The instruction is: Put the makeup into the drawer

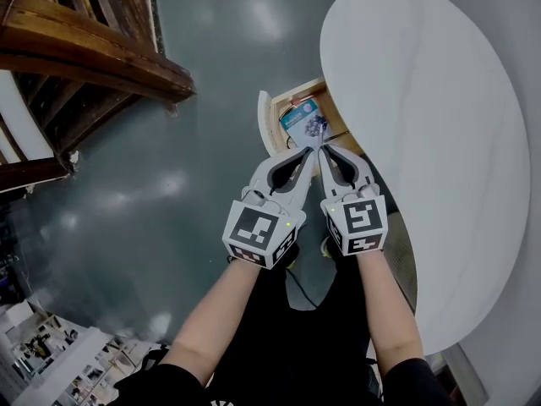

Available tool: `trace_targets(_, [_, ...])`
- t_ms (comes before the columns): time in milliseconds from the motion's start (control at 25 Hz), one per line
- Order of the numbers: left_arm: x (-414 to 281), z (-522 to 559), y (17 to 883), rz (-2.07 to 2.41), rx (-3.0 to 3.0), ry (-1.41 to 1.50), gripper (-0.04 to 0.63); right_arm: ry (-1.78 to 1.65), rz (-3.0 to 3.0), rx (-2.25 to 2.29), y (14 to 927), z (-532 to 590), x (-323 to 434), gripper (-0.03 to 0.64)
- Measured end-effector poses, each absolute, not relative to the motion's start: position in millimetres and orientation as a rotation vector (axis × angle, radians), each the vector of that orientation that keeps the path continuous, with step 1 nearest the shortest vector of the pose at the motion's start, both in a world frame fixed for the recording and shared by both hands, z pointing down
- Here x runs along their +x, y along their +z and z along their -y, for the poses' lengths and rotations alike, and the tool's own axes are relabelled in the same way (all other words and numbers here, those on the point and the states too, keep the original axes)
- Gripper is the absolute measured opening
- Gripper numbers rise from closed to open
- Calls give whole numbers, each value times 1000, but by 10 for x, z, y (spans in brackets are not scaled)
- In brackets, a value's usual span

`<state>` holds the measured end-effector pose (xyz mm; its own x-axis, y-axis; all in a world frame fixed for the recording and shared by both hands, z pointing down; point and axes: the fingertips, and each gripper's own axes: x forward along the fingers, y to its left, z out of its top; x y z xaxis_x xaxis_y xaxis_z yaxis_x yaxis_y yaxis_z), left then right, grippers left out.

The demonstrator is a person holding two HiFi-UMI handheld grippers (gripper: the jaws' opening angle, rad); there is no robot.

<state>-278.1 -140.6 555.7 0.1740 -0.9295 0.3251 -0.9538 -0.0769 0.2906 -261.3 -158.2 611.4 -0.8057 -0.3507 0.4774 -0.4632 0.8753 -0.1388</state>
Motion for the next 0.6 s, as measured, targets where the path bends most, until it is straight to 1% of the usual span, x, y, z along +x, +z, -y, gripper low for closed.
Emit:
trace_targets(400, [-2529,1278,4607,1761,2094,59,9,325,2674,680,4892,1484,-2370,18])
trace_targets(600, [-2363,1229,4231,1761,2152,50,9,288,2715,729,4454,1483,-2209,17])
